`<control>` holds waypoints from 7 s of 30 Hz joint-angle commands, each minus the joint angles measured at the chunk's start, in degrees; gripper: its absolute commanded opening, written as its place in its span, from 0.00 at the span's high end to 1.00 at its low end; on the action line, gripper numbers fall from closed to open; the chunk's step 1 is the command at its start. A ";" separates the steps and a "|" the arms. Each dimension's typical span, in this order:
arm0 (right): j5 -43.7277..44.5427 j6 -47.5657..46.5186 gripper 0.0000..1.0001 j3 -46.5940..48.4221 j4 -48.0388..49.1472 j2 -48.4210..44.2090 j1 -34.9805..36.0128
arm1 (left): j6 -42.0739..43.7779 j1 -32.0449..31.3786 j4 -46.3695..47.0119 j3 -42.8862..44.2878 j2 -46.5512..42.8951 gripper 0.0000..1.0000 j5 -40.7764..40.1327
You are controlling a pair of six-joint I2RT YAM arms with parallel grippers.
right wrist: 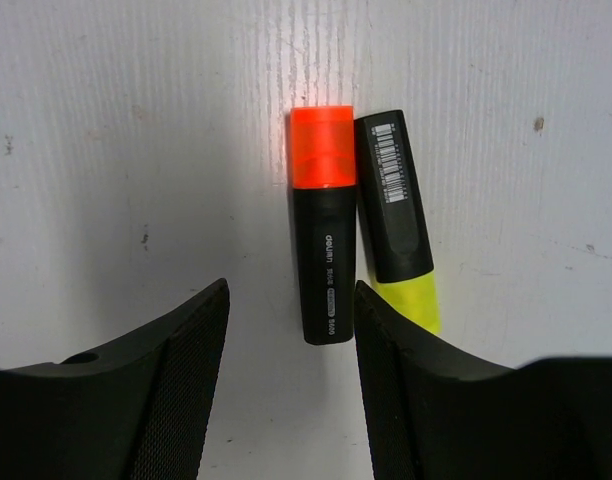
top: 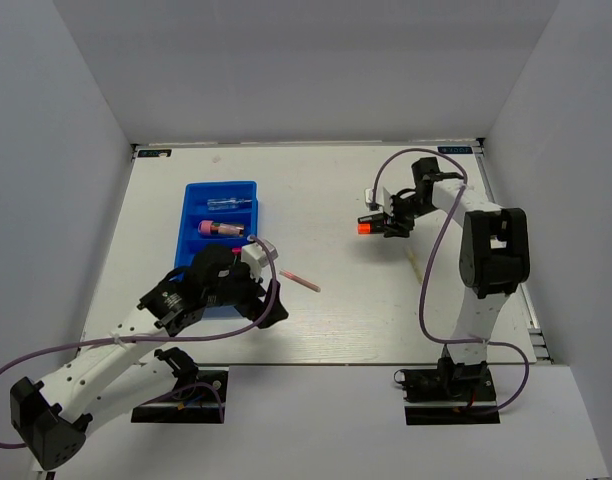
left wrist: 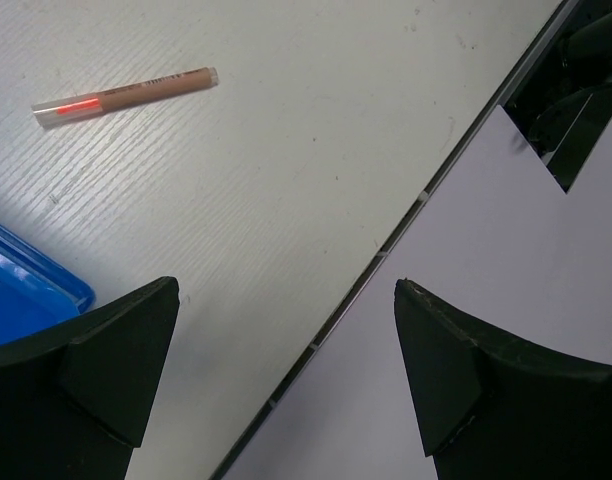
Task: Sort the stationery into containers
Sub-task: Pick up the pen from the center of the board, then place the pen in the storage box, then pick up the pen from the center of the board.
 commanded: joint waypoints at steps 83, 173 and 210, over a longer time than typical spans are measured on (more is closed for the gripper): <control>-3.85 64.46 1.00 45.28 1.82 18.77 43.71 | -3.16 0.01 -3.02 9.58 -15.15 0.01 -4.81; 6.97 -17.37 0.40 35.14 -23.29 22.37 1.88 | 3.60 0.01 -2.14 2.63 8.06 0.00 0.56; 16.47 7.50 0.99 21.88 -13.63 23.26 6.79 | 1.41 0.01 -3.28 1.50 1.74 0.00 0.11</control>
